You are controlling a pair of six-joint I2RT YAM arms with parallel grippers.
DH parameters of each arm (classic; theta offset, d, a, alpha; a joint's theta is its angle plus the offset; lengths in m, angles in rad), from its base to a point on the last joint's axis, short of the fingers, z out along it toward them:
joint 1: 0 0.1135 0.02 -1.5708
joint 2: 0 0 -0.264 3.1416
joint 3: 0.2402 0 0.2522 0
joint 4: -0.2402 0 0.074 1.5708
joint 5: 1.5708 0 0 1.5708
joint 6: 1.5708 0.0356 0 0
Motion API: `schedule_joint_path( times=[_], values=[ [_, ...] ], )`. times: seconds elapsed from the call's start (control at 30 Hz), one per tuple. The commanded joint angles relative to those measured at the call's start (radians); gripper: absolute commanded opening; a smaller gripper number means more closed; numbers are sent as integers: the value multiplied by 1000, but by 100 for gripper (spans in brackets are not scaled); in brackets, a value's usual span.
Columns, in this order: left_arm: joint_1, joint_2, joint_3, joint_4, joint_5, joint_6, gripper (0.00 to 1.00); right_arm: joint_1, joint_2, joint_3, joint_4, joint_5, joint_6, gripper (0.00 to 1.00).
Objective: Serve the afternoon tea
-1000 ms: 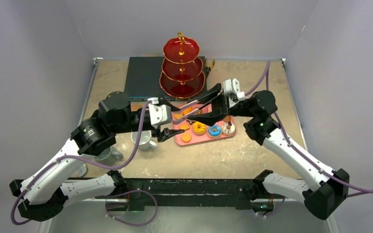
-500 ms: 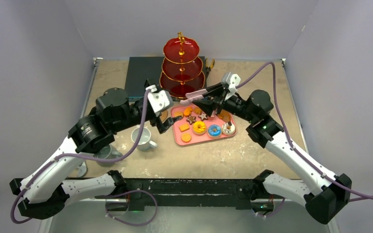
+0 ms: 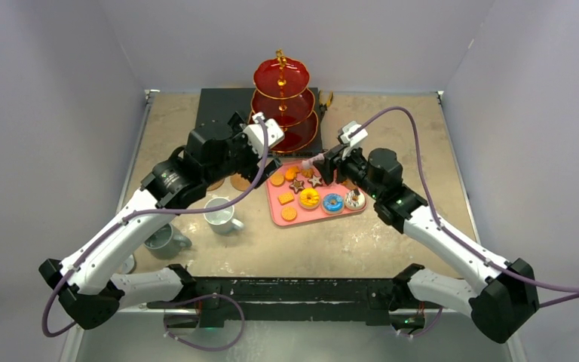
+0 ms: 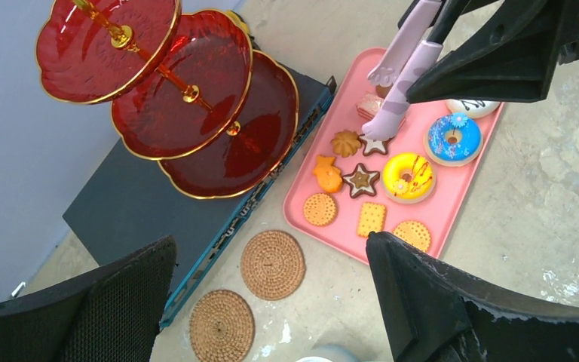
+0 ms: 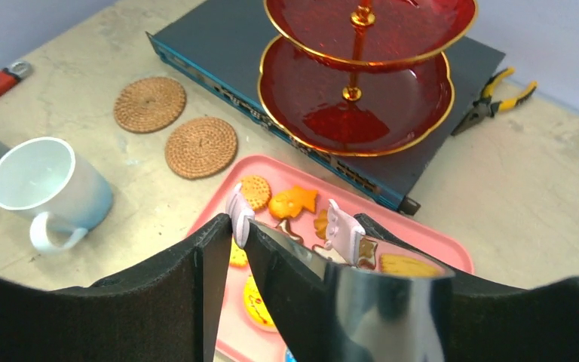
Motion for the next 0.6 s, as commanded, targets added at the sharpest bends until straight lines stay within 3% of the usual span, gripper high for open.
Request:
schedule_joint_path(
  times=[0.0, 0.2, 0.57],
  values=[
    [10, -9, 22, 39, -27, -12, 97, -2, 17, -15, 27, 100, -6, 62],
    [43, 21, 25, 39, -72, -19, 98, -3, 38, -68, 73, 241, 48, 62],
    [234, 115, 86, -14, 0, -50, 97, -2, 190, -58, 53, 383, 116, 58]
  ],
)
